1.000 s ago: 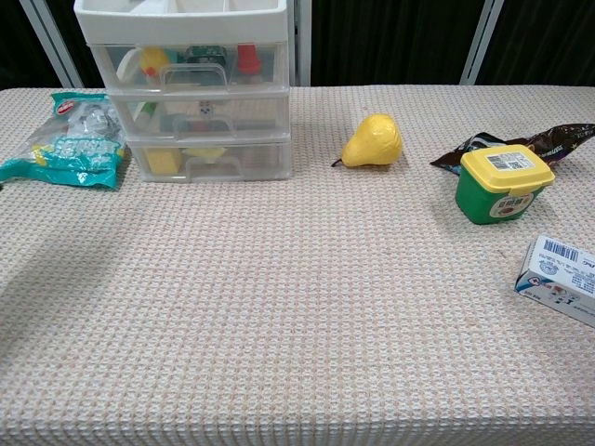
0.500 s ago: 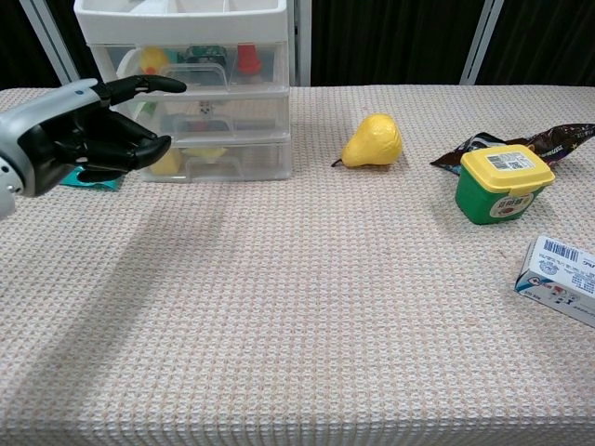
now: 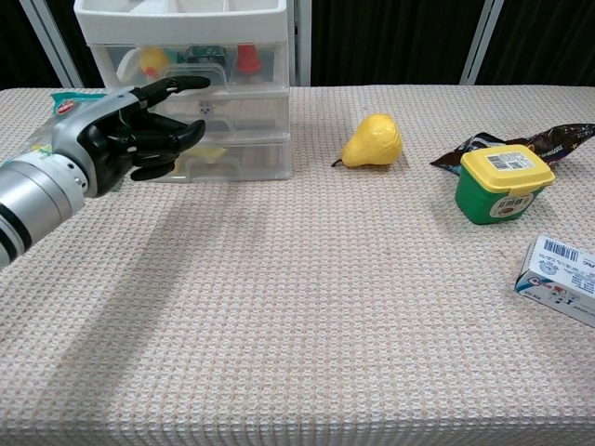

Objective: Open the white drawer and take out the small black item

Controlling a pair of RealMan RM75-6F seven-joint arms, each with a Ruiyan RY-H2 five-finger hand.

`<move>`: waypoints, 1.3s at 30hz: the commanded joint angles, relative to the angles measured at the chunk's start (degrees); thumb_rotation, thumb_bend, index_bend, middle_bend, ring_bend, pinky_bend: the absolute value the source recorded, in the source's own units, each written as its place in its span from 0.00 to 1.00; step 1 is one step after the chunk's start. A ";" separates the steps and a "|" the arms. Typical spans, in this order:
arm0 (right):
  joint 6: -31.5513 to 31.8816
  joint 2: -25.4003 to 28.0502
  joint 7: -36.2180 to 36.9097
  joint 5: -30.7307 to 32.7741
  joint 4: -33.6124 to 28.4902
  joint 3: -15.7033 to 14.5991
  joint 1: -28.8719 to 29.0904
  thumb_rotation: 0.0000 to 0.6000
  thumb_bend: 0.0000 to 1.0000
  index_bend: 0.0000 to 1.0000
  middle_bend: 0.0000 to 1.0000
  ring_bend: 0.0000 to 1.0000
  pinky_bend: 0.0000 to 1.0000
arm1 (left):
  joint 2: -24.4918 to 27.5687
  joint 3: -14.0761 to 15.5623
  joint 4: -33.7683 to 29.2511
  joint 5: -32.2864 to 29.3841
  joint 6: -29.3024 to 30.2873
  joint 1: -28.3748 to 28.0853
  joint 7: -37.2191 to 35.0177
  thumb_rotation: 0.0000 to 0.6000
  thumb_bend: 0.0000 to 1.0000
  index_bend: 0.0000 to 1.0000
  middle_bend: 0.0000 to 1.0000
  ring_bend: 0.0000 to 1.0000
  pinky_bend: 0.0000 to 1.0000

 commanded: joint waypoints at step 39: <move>-1.49 -0.37 -1.41 1.26 -0.76 0.15 0.02 1.00 0.33 0.00 0.00 0.00 0.00 | -2.70 -0.41 6.99 2.79 -1.00 -1.96 -18.40 1.00 0.48 0.45 0.88 1.00 1.00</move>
